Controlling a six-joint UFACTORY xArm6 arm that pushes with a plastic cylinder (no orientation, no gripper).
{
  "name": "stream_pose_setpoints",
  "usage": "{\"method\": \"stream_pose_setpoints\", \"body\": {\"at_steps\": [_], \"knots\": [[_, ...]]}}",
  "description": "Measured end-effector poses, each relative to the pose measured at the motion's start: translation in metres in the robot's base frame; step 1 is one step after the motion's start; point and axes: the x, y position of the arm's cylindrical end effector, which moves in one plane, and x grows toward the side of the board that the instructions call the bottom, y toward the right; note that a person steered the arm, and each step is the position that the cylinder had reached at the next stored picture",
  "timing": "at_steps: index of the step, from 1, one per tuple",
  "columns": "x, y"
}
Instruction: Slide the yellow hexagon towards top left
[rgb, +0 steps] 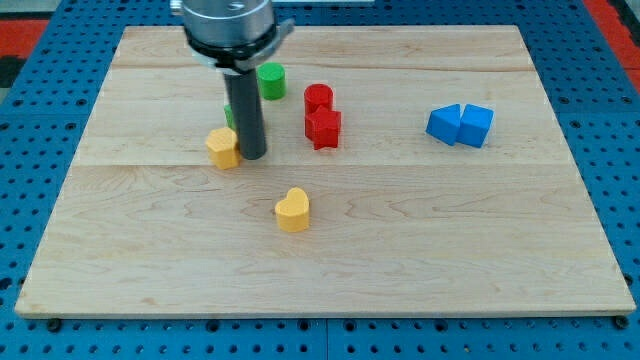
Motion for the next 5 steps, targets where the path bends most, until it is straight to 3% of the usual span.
{"method": "stream_pose_setpoints", "body": {"at_steps": [1, 2, 4, 5], "knots": [[0.026, -0.025], [0.017, -0.060], [-0.051, -0.075], [-0.050, -0.084]]}}
